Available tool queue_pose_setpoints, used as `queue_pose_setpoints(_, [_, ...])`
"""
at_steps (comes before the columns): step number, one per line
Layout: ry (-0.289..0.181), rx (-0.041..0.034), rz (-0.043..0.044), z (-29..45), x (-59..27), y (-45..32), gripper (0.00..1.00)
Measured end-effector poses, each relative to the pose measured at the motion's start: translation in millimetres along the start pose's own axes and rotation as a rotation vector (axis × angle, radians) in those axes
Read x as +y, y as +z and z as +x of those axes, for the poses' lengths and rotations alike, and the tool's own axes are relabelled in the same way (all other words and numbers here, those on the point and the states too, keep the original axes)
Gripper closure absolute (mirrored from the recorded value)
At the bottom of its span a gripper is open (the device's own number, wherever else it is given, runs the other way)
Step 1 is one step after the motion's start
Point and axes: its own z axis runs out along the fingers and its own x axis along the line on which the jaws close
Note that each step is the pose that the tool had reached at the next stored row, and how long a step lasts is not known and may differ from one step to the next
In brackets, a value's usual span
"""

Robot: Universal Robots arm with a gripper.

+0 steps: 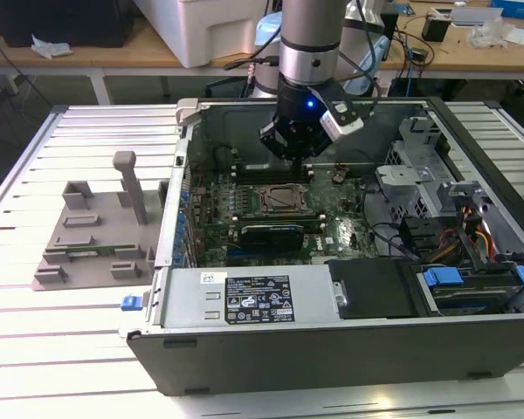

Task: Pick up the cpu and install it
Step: 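Install the second cpu locking lever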

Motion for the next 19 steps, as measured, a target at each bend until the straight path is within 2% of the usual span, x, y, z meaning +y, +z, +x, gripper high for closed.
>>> queue_pose_setpoints(1, [0.000, 0.0000, -0.0005, 0.4, -4.9, 0.1, 0.89])
queue_pose_setpoints(4, [0.000, -0.0007, -0.0081, 2.6, -29.9, 0.5, 0.89])
queue_pose_setpoints(6, [0.000, -0.0010, -0.0123, 3.5, -38.5, 0.9, 0.89])
queue_pose_setpoints(8, [0.000, -0.0019, -0.0244, 4.2, -46.7, 1.7, 0.89])
queue_pose_setpoints(10, [0.000, -0.0045, -0.0570, 4.8, -52.1, 2.1, 0.89])
queue_pose_setpoints(11, [0.000, -0.0078, -0.0985, 5.4, -56.8, 2.3, 0.89])
queue_pose_setpoints(12, [0.000, -0.0103, -0.1304, 6.8, -61.0, 2.6, 0.89])
queue_pose_setpoints(13, [0.001, -0.0107, -0.1342, 10.5, -65.8, 4.5, 0.89])
queue_pose_setpoints(15, [0.001, -0.0106, -0.1347, 18.1, -72.0, 7.4, 0.89])
queue_pose_setpoints(19, [0.000, -0.0107, -0.1350, 30.9, -77.7, 12.0, 0.89])
